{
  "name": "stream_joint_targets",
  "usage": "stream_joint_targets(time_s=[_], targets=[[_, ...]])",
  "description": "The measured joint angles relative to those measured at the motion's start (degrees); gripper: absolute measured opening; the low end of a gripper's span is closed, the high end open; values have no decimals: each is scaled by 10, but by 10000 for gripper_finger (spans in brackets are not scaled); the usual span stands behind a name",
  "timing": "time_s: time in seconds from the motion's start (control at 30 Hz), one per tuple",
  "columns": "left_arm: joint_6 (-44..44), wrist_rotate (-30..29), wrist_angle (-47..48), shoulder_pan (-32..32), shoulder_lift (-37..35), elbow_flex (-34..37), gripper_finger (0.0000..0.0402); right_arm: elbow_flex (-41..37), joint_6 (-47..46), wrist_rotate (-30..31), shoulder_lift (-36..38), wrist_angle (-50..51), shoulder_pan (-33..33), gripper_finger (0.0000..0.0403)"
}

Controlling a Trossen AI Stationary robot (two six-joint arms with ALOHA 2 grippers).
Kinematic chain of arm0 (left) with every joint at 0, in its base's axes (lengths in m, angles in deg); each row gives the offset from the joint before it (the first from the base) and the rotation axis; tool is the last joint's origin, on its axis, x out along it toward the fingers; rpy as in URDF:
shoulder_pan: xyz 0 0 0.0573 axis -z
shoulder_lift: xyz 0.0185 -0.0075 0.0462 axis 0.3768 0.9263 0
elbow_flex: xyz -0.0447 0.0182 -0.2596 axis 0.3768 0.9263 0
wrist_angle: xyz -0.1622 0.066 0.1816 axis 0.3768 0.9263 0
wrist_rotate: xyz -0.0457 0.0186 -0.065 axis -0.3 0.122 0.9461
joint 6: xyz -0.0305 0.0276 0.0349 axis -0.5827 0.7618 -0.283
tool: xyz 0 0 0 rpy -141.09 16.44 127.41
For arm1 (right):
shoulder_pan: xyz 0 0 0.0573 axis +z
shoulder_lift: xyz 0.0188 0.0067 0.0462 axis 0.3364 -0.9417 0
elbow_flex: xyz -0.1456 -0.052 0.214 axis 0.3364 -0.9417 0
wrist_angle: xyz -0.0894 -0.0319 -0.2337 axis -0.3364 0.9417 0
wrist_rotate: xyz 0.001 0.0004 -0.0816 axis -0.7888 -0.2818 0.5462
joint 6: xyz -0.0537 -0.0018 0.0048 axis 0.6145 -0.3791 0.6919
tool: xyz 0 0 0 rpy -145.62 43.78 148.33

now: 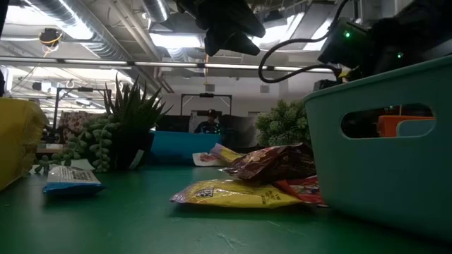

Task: Sort candy
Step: Put the brown chocolate bar into the blue bin

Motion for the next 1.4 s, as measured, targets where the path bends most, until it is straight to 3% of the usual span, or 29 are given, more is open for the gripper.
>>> stream_joint_targets(time_s=[0.27,0.73,0.87,1.03,1.4], targets=[[0,0,4,0,0,0,193,27,0,-30,59,103,0,69],[-5,0,129,1,-87,0,193,108,0,-170,115,97,1,73],[-5,0,153,3,-112,-1,193,123,0,-171,115,8,0,73],[-5,-1,153,7,-125,-1,193,125,34,-123,101,-152,0,73],[-5,-2,151,26,-126,-1,193,128,163,-26,-52,-480,-5,73]])
